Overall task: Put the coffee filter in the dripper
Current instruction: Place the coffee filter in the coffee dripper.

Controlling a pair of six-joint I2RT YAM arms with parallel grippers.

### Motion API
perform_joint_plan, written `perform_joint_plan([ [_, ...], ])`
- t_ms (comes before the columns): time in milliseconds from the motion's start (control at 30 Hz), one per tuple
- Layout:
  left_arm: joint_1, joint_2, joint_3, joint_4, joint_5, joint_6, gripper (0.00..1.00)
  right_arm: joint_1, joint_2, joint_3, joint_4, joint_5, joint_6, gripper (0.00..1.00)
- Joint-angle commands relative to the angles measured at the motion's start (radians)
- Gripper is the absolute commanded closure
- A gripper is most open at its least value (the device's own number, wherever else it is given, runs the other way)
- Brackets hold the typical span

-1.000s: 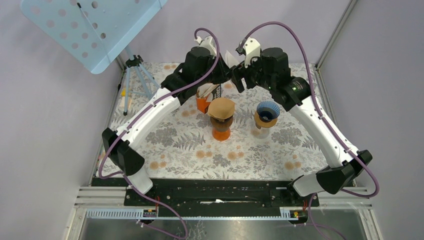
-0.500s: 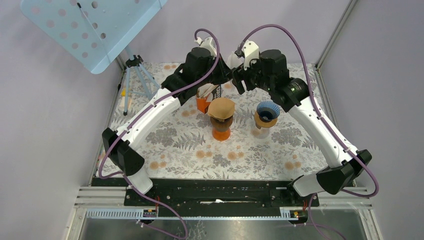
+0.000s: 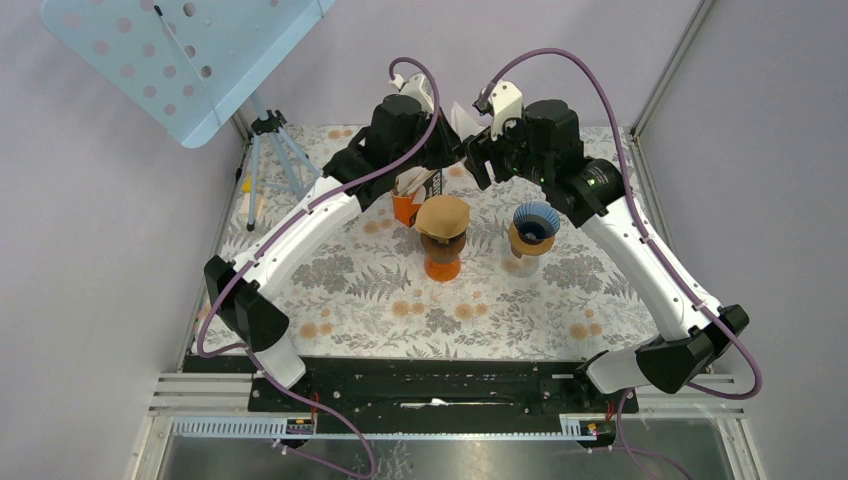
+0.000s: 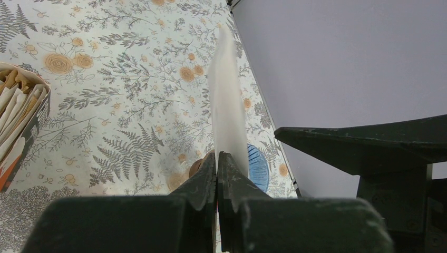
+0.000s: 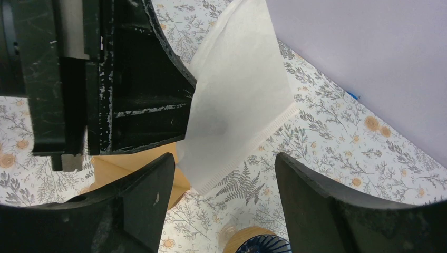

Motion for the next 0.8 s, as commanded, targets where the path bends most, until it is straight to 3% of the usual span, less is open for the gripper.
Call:
perform_joint_plan([
  [0, -0.005, -0.037, 0.0, 0.051, -0.014, -0.002, 1.0, 0.008, -0.041, 0.0, 0.033, -0.027, 0.021, 0.23],
  [767, -0.005, -0.042, -0.009, 0.063, 0.048, -0.04, 1.0, 0.008, -0.027, -0.027, 0.043, 0.009, 0.001, 0.26],
])
